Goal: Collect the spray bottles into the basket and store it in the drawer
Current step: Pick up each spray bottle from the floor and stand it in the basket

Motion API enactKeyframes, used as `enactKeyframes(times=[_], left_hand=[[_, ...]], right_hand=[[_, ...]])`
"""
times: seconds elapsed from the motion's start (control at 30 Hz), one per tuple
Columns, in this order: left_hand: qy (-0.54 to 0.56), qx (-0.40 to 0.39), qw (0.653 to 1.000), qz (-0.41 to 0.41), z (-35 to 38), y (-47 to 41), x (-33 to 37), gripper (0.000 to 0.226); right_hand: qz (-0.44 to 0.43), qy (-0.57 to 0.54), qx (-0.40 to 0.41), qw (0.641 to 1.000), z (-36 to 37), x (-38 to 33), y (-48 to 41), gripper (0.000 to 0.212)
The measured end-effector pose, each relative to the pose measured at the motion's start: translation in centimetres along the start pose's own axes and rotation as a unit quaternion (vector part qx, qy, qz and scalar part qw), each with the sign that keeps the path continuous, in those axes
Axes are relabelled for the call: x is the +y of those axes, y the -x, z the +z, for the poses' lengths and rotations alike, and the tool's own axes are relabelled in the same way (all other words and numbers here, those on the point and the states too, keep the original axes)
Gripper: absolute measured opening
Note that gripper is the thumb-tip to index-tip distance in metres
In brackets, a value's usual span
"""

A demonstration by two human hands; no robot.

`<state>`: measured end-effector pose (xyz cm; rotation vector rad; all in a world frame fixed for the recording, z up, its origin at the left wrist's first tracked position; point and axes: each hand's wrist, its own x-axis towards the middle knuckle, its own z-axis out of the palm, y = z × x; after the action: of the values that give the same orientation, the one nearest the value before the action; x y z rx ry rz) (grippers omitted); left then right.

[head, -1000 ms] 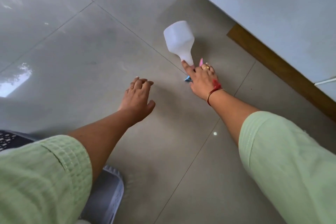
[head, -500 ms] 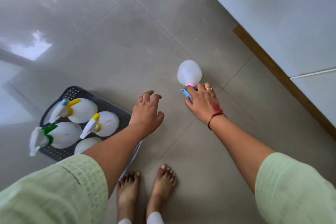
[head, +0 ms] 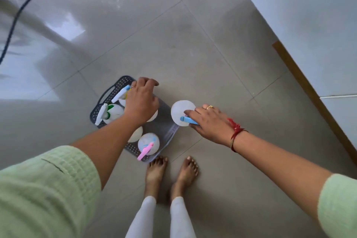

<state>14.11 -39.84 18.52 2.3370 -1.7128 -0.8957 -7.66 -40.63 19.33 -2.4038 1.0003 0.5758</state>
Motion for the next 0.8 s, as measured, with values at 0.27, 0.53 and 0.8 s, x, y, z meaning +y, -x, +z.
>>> enactKeyframes(times=[0.27, 0.53, 0.8], left_hand=[[0.022, -0.021, 0.999, -0.031, 1.8, 5.3, -4.5, 0.042], [0.035, -0.037, 0.998, -0.035, 2.1, 7.6, -6.9, 0.042], [0.049, -0.037, 0.998, -0.033, 2.9, 9.1, -8.4, 0.040]], right_hand=[[-0.045, 0.029, -0.050, 0.997, 2.7, -4.6, -2.5, 0.040], [-0.060, 0.057, -0.079, 0.993, 4.5, -6.3, -4.3, 0.039], [-0.061, 0.093, -0.087, 0.990, 6.7, -6.9, -5.8, 0.036]])
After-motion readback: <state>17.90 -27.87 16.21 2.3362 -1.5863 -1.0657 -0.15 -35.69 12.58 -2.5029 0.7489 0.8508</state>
